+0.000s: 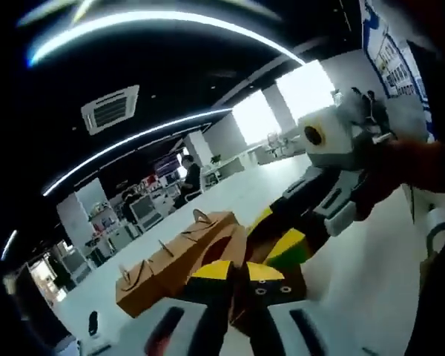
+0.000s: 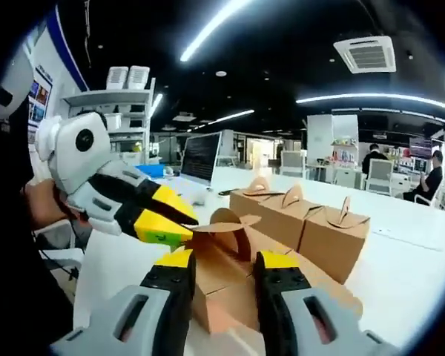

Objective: Pick up one paper box from the group, open the paper box, and remove the item inside

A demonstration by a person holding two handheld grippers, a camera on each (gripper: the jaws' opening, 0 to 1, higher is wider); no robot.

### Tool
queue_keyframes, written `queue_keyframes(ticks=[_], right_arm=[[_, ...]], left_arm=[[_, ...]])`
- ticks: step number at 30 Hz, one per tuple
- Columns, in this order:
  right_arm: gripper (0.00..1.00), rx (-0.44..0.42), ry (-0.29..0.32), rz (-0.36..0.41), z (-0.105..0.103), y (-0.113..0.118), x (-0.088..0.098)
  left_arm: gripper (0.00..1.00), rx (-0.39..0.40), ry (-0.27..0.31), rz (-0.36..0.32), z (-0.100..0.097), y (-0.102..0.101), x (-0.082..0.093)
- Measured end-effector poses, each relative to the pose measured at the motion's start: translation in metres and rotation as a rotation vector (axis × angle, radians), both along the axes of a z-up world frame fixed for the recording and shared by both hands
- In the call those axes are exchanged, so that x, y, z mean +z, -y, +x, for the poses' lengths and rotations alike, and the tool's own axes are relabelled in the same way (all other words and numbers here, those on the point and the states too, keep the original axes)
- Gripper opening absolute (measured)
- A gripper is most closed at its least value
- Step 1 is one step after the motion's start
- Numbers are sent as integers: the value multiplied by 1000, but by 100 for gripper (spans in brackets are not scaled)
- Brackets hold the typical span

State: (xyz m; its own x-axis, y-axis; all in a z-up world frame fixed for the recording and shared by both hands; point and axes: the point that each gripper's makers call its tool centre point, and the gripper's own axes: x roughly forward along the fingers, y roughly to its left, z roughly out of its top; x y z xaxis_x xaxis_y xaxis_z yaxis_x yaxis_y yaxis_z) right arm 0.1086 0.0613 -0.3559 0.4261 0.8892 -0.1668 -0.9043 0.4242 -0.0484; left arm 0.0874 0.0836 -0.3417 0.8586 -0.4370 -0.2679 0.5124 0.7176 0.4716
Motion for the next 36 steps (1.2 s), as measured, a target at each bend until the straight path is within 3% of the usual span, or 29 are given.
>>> queue_keyframes(ticks=[8, 18, 21, 25, 29, 31, 32, 36], right_arm=[[33, 7, -20, -7, 4, 2, -2], [33, 12, -25, 1, 4, 1, -3], [33, 13, -26, 5, 4, 0, -3], [33, 13, -26, 14, 4, 0, -3], [33, 14, -23, 7, 4, 0, -3], [33, 16, -24, 5, 4, 0, -3], [33, 17, -24, 3, 4, 0, -3], [33, 20, -26, 4, 4, 0, -3]], left_arm=[[15, 34, 16, 123, 2, -1, -6], [7, 56, 10, 131, 4, -5, -12], [5, 75, 21, 93, 4, -9, -6], [4, 104, 19, -23, 4, -14, 0], [4, 135, -26, -201, 3, -18, 3], [4, 161, -52, -342, 4, -25, 7], [4, 172, -55, -377, 5, -28, 8], [4, 170, -49, -389, 4, -27, 7]])
